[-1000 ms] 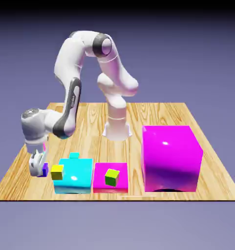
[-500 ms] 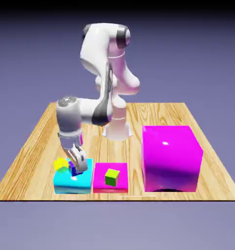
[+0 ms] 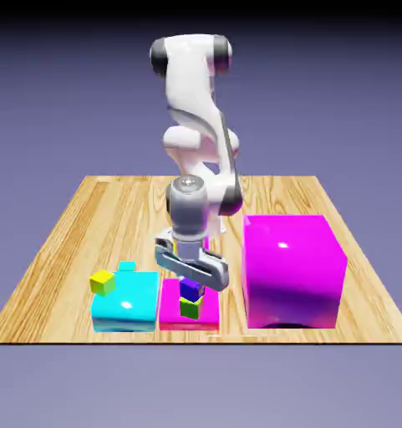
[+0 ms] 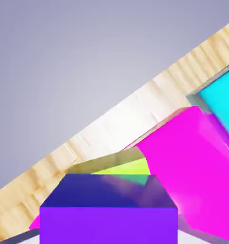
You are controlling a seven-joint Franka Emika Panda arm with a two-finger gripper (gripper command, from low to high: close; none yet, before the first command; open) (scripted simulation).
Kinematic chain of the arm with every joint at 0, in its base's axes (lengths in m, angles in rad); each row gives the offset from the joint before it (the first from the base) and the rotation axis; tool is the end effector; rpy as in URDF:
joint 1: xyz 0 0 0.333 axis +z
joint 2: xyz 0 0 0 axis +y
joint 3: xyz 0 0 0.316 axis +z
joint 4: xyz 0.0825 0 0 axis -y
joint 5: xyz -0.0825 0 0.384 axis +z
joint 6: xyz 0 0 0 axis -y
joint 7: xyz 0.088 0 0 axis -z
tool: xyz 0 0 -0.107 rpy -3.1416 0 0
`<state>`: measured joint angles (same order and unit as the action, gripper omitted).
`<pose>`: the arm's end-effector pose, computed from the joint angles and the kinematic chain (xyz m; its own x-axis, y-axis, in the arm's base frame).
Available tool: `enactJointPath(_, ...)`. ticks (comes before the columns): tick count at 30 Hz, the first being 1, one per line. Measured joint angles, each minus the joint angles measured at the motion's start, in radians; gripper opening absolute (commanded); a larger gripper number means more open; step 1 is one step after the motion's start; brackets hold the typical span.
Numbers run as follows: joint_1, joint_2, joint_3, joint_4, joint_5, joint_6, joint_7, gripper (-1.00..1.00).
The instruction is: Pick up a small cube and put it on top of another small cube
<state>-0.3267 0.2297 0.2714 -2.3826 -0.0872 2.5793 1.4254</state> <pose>0.5022 -0.0232 0.2266 0.1575 -0.9873 -0.0193 -0.9873 -0.1579 0.0194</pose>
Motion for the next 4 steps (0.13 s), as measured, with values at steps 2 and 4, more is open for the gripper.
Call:
enactJointPath(2, -0.014, -0.072, 0.017, 0.012, 0.035, -0.081, -0.025, 1.00)
enactJointPath(4, -0.026, -0.145, 0.034, 0.023, 0.071, -0.162, -0.050, 1.00)
